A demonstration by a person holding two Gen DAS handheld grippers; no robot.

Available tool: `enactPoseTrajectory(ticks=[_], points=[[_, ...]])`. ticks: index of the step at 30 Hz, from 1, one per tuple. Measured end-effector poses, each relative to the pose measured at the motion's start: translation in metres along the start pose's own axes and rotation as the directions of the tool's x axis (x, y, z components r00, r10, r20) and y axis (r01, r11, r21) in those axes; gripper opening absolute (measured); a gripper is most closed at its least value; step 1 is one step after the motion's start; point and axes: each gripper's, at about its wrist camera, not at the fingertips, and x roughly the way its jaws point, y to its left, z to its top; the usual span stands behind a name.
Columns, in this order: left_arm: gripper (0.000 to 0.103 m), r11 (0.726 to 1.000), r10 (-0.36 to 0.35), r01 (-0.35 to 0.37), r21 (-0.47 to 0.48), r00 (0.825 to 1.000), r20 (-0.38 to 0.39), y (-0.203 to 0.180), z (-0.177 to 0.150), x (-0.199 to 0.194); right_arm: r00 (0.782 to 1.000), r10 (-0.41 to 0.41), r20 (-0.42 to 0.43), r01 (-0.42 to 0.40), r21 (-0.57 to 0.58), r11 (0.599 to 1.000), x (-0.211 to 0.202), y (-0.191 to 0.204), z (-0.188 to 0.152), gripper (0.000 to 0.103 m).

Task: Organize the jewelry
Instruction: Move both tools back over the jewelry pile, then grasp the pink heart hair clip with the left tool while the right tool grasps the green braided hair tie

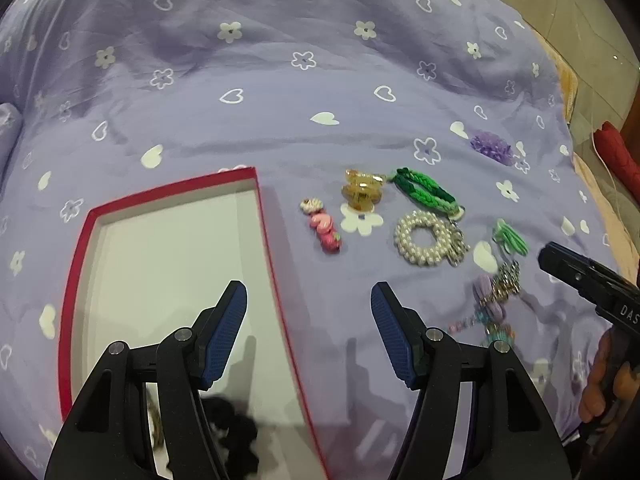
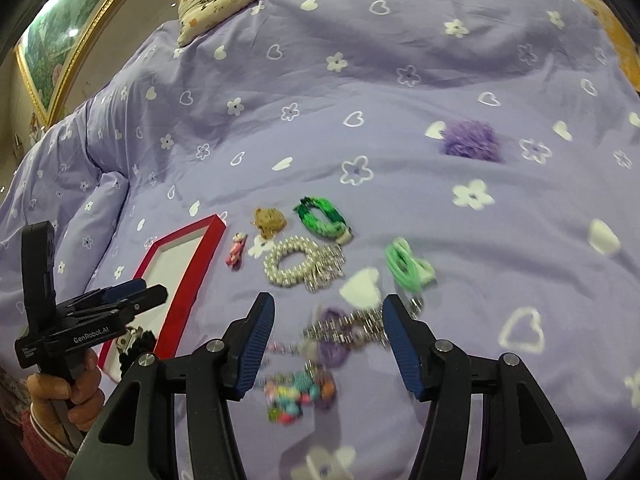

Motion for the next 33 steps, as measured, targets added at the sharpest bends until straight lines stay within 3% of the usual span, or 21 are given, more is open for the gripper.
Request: enactPoseTrajectory(ticks=[5, 12, 15, 18, 20, 22, 25, 27, 28, 33], points=[[0.064, 1.0, -0.026, 0.027, 0.014, 0.999, -0.026, -0.004, 0.022, 0.023, 0.999, 0.029, -0.03, -0.029, -0.009, 1.0, 0.035, 0.001, 0.027, 0.056], [0.063, 0.999, -0.01, 0.014, 0.037, 0.996, -0.085, -0.011, 0.041, 0.064, 0.996, 0.022, -0.084, -0.026, -0.042, 0.999, 0.084, 0.001, 0.058, 0.056], [0.058, 0.999, -0.002, 0.006, 0.036, 0.994, -0.112, -0.01, 0.046, 0.082, 0.993, 0.009, -0.117, -0.014, -0.046, 0.999, 0.105, -0.003, 0.065, 0.048], [0.044, 0.999, -0.017, 0.022, 0.03, 0.989, -0.15, -0.009, 0.05, 0.097, 0.99, -0.01, -0.144, 0.002, -0.054, 0.999, 0.12, -0.006, 0.068, 0.044], [0.04, 0.999, -0.013, 0.021, 0.043, 0.983, -0.181, -0.011, 0.051, 0.106, 0.985, -0.023, -0.17, 0.013, -0.062, 0.998, 0.132, -0.008, 0.067, 0.031], [0.039, 0.998, -0.007, 0.02, 0.061, 0.979, -0.206, -0.014, 0.05, 0.112, 0.984, -0.029, -0.175, 0.017, -0.066, 0.998, 0.137, -0.01, 0.066, 0.025], [0.023, 0.996, -0.013, 0.029, 0.079, 0.979, -0.203, -0.016, 0.05, 0.112, 0.985, -0.04, -0.17, 0.027, -0.079, 0.996, 0.137, -0.008, 0.064, 0.012], [0.022, 0.996, -0.02, 0.036, 0.081, 0.98, -0.196, -0.017, 0.05, 0.111, 0.986, -0.037, -0.161, 0.025, -0.079, 0.997, 0.135, -0.008, 0.064, 0.01], [0.016, 0.996, -0.027, 0.043, 0.08, 0.981, -0.19, -0.017, 0.05, 0.11, 0.987, -0.036, -0.155, 0.024, -0.075, 0.997, 0.133, -0.008, 0.064, 0.01], [0.016, 0.995, -0.056, 0.066, 0.069, 0.99, -0.13, -0.013, 0.048, 0.09, 0.993, -0.004, -0.117, -0.001, -0.05, 0.999, 0.113, -0.004, 0.064, 0.01]])
